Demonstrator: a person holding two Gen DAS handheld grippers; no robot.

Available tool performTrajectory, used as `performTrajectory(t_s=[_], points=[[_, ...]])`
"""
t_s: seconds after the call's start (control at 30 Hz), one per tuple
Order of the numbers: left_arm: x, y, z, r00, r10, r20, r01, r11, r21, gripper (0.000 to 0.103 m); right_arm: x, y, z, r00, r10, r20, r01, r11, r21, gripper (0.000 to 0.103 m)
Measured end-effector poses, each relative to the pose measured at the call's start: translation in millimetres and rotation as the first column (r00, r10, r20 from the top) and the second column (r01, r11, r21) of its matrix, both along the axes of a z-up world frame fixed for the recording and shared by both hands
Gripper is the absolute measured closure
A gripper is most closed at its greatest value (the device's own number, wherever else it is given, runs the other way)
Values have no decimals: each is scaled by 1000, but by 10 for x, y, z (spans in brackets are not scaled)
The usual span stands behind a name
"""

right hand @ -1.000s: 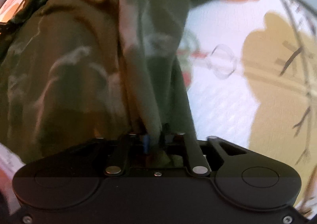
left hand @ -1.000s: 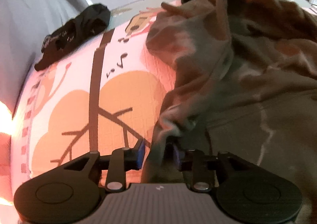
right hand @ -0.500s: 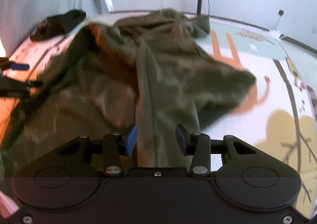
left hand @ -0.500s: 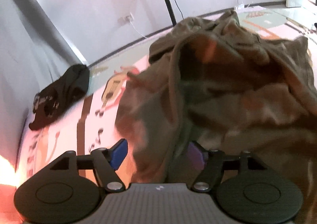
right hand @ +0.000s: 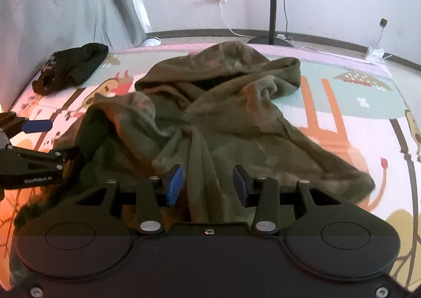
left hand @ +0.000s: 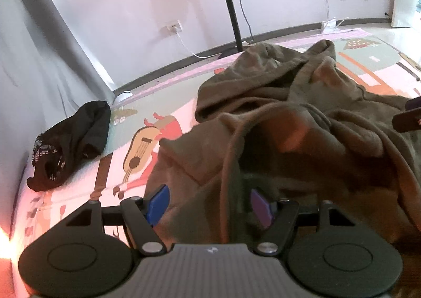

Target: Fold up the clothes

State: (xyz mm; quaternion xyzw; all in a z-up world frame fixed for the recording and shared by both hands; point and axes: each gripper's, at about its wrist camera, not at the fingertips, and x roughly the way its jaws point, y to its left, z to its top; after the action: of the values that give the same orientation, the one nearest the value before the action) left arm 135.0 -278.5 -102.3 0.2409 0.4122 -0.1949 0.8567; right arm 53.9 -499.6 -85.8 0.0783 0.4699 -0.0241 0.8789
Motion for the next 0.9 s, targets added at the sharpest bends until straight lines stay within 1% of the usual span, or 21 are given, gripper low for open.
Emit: performTrajectory(t_s=[0.13,0.27,0.4,0.5,0.67,0.73,0.77,0.83,0.9], points=[[133,-111,10,1000,-1,5,1,1000,-4,32,231,-16,-24,1000,7,-16,-7,1000,10,63],[242,-268,2,1000,-13,13,13,1000,8,31,463,-34,-137,999,4,-49,-3,1000,20,63],[355,-433,-16,998,-57,-7,57,998,-10,26,671,-25,-276,997,3,-75,-1,1000,26,63],[382,-592,-71,995,-99,7,99,995,19,25,811,-43,-370,996,-7,-89,10,999,40,63],[382,-818,-193,987,-157,46,151,983,103,24,1013,-59,-502,994,-18,-108,25,997,69,63],[373,-860,-225,984,-151,97,137,981,138,19,1075,-63,-534,994,-22,-105,31,996,84,62],[373,-867,-226,982,-145,118,127,981,146,19,1104,-64,-549,994,-20,-103,30,995,94,62],[383,-847,-196,980,-144,139,126,984,127,19,1164,-59,-585,994,-23,-105,34,994,102,61],[404,-809,-153,979,-146,144,134,987,90,18,1222,-43,-627,994,-19,-110,31,994,107,61]])
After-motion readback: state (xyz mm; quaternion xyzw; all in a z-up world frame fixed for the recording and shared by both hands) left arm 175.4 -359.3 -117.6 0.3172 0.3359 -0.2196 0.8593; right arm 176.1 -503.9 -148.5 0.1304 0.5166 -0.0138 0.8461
